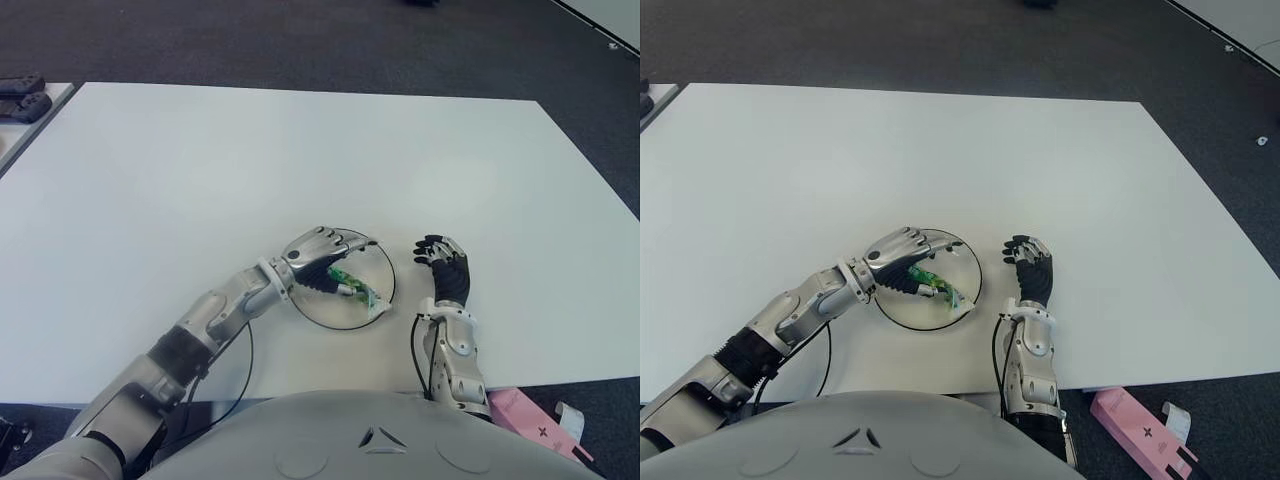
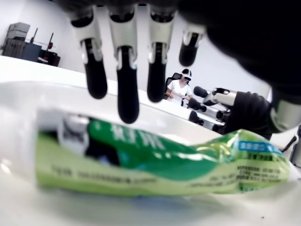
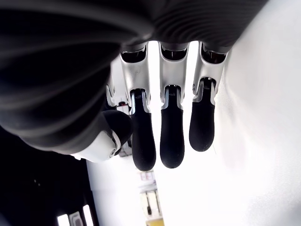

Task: Put the toothpaste on the table into the plate.

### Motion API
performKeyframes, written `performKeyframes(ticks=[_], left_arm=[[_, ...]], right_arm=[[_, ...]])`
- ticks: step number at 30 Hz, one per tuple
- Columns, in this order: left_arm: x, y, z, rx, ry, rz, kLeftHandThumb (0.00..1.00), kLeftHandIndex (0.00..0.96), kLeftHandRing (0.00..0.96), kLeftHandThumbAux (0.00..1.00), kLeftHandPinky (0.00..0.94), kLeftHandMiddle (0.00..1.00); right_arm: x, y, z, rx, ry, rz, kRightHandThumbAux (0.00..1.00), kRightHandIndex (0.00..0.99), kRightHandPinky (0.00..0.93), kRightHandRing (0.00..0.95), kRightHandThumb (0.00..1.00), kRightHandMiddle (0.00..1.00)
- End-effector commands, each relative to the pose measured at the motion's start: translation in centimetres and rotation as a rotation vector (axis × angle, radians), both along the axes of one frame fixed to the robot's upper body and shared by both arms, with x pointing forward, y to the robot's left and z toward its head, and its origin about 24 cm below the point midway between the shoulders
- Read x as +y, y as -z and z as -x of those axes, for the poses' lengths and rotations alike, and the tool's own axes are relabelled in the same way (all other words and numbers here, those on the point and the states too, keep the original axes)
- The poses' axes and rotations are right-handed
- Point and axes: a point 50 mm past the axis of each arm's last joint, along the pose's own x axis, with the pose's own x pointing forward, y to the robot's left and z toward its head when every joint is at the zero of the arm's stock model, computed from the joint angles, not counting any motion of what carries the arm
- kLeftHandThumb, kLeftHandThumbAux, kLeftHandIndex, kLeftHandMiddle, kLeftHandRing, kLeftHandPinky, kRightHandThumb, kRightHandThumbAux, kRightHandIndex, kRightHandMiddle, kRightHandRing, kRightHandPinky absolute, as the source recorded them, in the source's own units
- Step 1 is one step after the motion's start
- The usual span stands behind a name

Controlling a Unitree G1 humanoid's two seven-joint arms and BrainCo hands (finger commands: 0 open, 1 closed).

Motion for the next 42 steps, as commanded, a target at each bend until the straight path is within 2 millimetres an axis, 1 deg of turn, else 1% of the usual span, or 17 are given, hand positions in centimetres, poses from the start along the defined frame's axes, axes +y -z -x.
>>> performKeyframes(ticks=[1,11,19,28,30,35,37,38,40,42], left_arm=[[0.5,-0.1,0.4,-0.019,-0.007,-0.023,0.013,0.0,0.002,0.366,0.003,0.002],[0.7,-0.6,0.5,-0.032,-0.01,-0.023,0.007,0.0,0.0,0.361,0.0,0.0],[0.9,-1.7,0.6,-0.033,-0.012,-0.009,0.032,0.0,0.0,0.361,0.0,0.0],[1.1,-2.0,0.5,-0.026,-0.031,-0.006,0.069,0.0,0.0,0.366,0.0,0.0],[1.3,-2.3,0.5,-0.039,-0.054,0.009,0.073,0.0,0.0,0.367,0.0,0.0],[2.0,-3.0,0.3,-0.066,-0.163,0.069,0.08,0.0,0.0,0.382,0.0,0.0],[2.5,-3.0,0.2,-0.062,-0.222,0.106,0.075,0.0,0.0,0.409,0.0,0.0],[3.3,-2.8,-0.2,-0.05,-0.296,0.155,0.08,0.0,0.0,0.415,0.0,0.0],[4.3,-2.3,-0.6,-0.038,-0.413,0.238,0.089,0.0,0.0,0.457,0.009,0.0],[4.8,-2.1,-0.9,-0.043,-0.517,0.33,0.098,0.0,0.0,0.52,0.067,0.0]], right_arm=[[1.2,2.5,1.5,0.145,0.021,-0.082,0.723,0.429,0.507,0.51,0.709,0.523],[1.2,2.5,1.4,0.149,0.021,-0.082,0.723,0.429,0.508,0.511,0.709,0.525],[1.1,2.5,1.4,0.147,0.019,-0.081,0.723,0.43,0.507,0.509,0.709,0.526],[1.1,2.5,1.3,0.141,0.01,-0.078,0.722,0.43,0.507,0.506,0.709,0.527],[1.2,2.6,1.4,0.141,0.008,-0.081,0.722,0.43,0.509,0.507,0.709,0.528],[1.2,2.6,1.3,0.14,0.01,-0.085,0.722,0.43,0.506,0.506,0.709,0.528],[1.2,2.6,1.3,0.139,0.01,-0.084,0.722,0.43,0.504,0.503,0.709,0.526],[1.3,2.6,1.3,0.137,0.01,-0.085,0.722,0.43,0.504,0.502,0.709,0.525],[1.3,2.5,1.3,0.135,0.01,-0.085,0.722,0.43,0.504,0.501,0.709,0.523],[1.3,2.5,1.3,0.132,0.01,-0.085,0.722,0.43,0.505,0.501,0.709,0.523]])
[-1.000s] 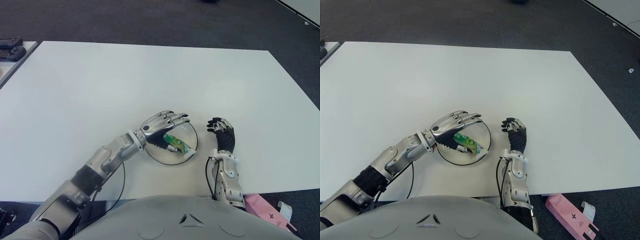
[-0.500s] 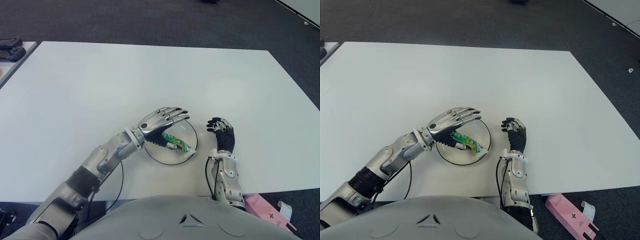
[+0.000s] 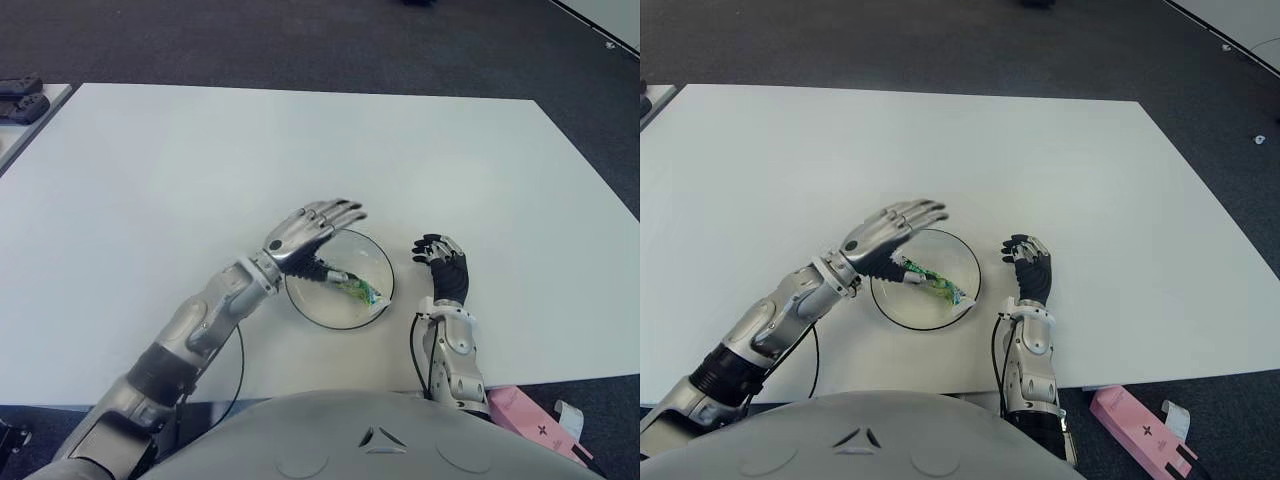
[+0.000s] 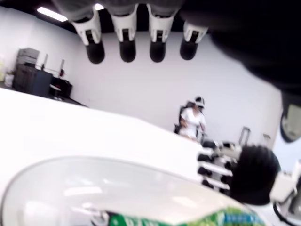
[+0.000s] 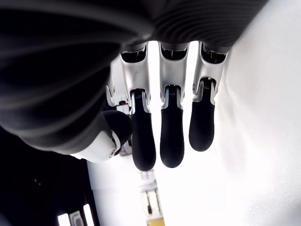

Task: Put the toothpaste on the table into the plate.

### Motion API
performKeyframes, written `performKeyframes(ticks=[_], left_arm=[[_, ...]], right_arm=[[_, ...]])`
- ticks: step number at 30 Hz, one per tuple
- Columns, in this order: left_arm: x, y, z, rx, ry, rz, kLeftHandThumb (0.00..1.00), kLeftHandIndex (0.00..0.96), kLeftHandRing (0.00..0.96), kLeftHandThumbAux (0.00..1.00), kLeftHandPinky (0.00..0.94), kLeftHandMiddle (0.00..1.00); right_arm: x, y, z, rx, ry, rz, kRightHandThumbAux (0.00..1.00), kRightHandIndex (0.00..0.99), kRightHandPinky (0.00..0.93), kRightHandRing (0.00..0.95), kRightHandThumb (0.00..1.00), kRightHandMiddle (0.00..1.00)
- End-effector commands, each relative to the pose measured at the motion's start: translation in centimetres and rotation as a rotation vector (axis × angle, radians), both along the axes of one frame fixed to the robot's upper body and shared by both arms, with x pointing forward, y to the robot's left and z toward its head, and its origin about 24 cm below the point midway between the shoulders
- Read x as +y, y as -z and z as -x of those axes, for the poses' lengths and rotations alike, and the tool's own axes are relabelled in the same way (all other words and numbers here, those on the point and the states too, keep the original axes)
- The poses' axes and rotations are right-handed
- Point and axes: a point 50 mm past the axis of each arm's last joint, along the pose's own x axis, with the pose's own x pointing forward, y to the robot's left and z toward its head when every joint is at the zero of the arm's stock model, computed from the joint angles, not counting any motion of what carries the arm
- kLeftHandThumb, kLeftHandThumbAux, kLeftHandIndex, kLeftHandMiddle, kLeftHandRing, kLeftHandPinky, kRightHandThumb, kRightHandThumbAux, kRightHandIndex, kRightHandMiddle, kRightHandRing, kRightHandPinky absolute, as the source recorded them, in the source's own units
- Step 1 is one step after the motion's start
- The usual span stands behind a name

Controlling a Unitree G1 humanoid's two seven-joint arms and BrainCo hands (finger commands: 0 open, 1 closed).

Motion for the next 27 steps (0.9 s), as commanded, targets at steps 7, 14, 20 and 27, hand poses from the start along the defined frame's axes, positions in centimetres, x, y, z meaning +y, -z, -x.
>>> performKeyframes(ticks=[7,14,20,27], left_arm=[[2.6,0.7,-1.0,-0.023,-0.464,0.424,0.204,0.169,0.21,0.793,0.277,0.158],[4.3,0.9,-0.6,0.008,-0.687,0.568,0.638,0.397,0.382,0.735,0.366,0.398],[4.5,1.2,-0.3,0.054,-0.724,0.695,0.684,0.422,0.424,0.73,0.375,0.462],[5.6,2.7,0.4,0.136,-0.708,0.843,0.693,0.428,0.455,0.729,0.443,0.492]], right_arm=[[1.1,2.5,1.4,0.131,0.014,-0.077,0.722,0.431,0.511,0.506,0.709,0.528],[1.0,2.5,1.2,0.14,0.01,-0.074,0.721,0.431,0.507,0.508,0.708,0.532],[0.9,2.5,1.1,0.139,0.016,-0.078,0.721,0.431,0.505,0.504,0.708,0.529],[0.9,2.4,0.9,0.118,0.01,-0.083,0.721,0.431,0.518,0.51,0.709,0.532]])
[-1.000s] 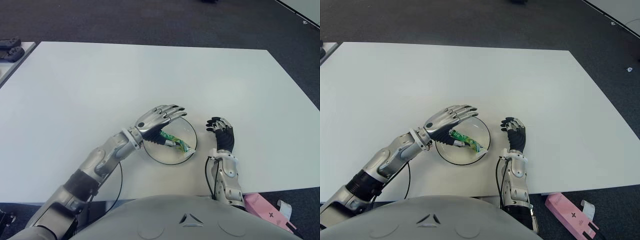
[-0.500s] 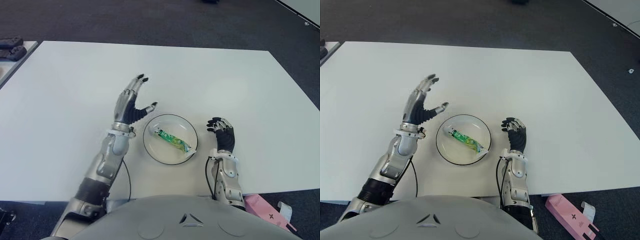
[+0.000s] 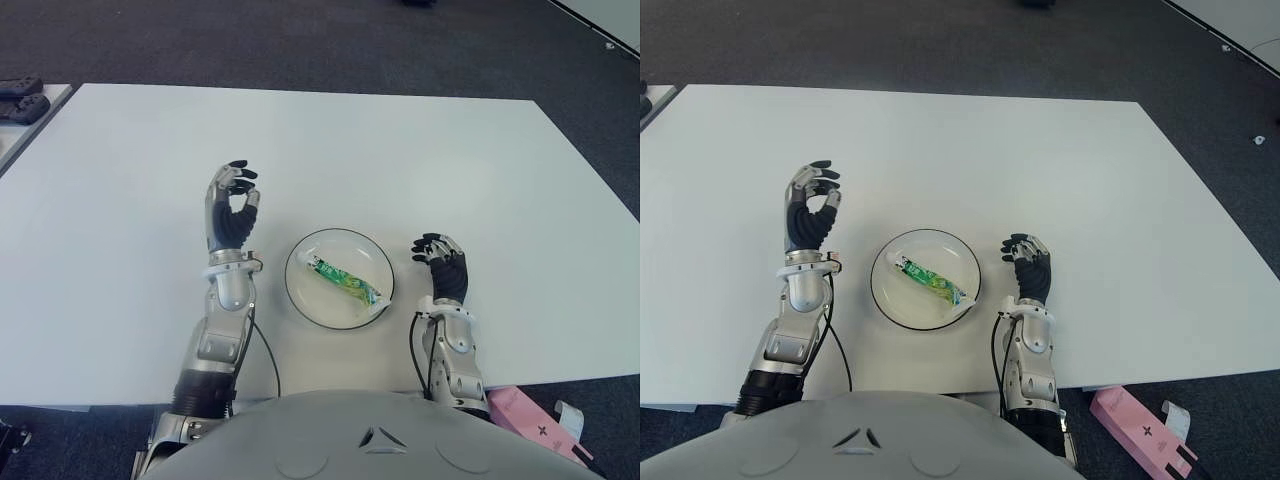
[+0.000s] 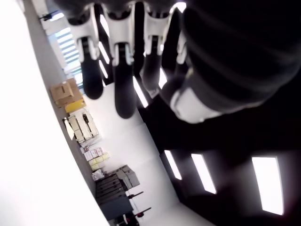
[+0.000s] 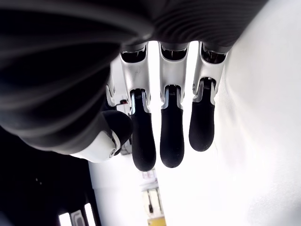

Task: Put the toothpaste on the table into the plate.

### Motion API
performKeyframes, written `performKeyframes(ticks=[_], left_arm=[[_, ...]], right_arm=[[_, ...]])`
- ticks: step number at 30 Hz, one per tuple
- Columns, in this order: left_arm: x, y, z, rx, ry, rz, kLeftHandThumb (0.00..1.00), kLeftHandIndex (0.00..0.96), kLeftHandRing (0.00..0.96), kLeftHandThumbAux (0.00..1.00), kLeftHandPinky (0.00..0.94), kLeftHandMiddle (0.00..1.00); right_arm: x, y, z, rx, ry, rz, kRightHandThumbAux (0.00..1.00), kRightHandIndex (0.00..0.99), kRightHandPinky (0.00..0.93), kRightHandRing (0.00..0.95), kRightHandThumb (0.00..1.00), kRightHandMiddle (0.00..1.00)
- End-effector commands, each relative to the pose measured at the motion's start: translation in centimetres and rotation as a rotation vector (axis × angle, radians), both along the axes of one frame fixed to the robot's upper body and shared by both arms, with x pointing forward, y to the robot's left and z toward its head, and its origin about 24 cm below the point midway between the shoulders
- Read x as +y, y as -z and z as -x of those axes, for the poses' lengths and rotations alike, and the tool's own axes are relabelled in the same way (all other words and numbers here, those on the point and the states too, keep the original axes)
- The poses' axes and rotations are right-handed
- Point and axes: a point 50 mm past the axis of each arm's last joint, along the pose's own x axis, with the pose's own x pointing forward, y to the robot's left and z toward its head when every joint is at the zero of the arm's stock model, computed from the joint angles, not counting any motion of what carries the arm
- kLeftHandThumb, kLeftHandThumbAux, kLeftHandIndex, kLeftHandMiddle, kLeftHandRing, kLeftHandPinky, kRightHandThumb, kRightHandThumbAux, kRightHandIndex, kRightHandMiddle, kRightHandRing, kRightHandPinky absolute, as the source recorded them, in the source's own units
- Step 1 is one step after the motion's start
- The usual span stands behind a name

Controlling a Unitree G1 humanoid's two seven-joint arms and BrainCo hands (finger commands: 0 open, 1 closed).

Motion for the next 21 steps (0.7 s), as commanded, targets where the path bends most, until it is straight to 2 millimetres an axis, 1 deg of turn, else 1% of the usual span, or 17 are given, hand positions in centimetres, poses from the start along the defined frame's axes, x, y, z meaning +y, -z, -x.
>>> performKeyframes(ticks=[1,8,14,21], left_arm=[[0.7,1.6,0.6,0.038,0.025,0.087,0.694,0.428,0.458,0.728,0.45,0.494],[1.2,2.6,0.6,0.036,0.069,0.184,0.696,0.432,0.469,0.724,0.464,0.492],[1.6,4.1,0.7,0.061,0.091,0.24,0.694,0.429,0.47,0.724,0.464,0.481],[1.3,5.4,0.7,0.095,0.131,0.323,0.691,0.428,0.466,0.724,0.452,0.47]], right_arm=[[1.0,2.3,1.1,0.124,0.01,-0.08,0.721,0.431,0.521,0.512,0.709,0.533],[0.8,2.2,0.7,0.111,-0.002,-0.064,0.721,0.431,0.518,0.52,0.709,0.536],[0.7,2.1,0.4,0.102,-0.003,-0.064,0.722,0.43,0.52,0.523,0.709,0.537],[0.7,1.9,0.1,0.086,-0.018,-0.057,0.722,0.43,0.52,0.523,0.709,0.536]])
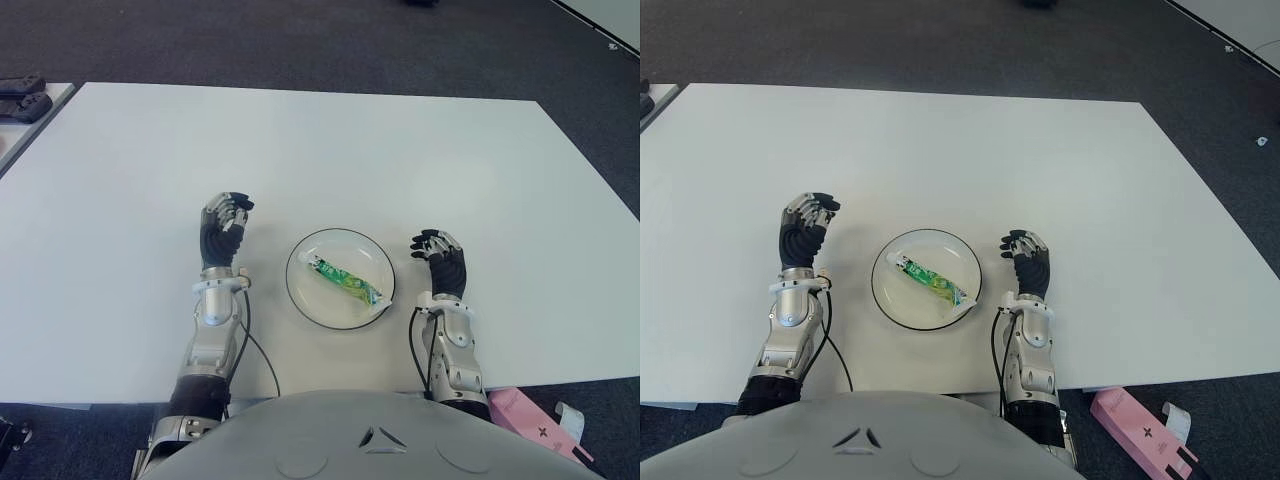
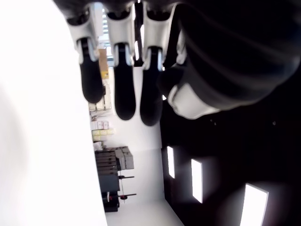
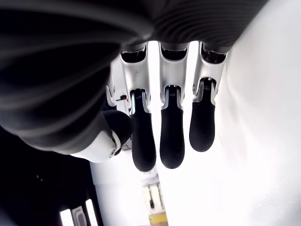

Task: Put the toothpaste on the table into the plate.

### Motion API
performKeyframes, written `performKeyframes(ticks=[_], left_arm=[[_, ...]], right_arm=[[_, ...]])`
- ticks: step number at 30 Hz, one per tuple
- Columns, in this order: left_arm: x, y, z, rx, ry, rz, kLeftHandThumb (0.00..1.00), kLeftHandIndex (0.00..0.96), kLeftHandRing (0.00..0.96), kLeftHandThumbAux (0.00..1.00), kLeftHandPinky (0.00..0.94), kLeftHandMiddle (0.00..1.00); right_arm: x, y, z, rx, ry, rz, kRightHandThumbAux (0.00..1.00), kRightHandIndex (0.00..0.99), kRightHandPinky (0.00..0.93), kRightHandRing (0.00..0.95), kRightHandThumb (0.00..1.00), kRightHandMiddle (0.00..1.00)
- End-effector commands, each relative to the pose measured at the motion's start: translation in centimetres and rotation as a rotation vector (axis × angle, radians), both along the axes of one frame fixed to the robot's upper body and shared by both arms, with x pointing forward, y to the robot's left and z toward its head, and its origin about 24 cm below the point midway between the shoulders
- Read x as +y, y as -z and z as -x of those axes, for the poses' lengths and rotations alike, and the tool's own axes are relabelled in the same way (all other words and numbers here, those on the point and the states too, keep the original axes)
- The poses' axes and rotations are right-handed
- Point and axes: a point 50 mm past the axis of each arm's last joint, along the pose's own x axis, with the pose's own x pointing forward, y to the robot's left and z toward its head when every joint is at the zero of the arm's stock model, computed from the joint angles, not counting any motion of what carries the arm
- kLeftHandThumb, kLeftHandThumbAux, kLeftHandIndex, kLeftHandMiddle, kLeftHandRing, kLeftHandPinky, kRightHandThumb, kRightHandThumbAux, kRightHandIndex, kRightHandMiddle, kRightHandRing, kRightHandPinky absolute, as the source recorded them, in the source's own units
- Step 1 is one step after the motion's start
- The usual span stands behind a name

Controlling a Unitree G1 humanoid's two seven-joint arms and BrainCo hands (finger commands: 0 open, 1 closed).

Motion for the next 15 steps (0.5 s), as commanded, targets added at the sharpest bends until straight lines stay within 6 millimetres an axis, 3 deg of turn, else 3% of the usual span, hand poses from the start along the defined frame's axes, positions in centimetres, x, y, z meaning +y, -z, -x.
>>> performKeyframes(ticks=[1,15], left_arm=[[-0.5,0.9,-0.2,0.022,0.039,0.059,0.691,0.428,0.465,0.724,0.451,0.469],[-0.9,2.9,0.2,0.101,0.113,0.128,0.697,0.43,0.49,0.722,0.49,0.489]], right_arm=[[0.6,1.9,0.9,0.102,0.007,-0.05,0.722,0.43,0.522,0.523,0.709,0.537],[0.4,1.7,0.6,0.089,0.003,-0.032,0.721,0.431,0.53,0.53,0.708,0.539]])
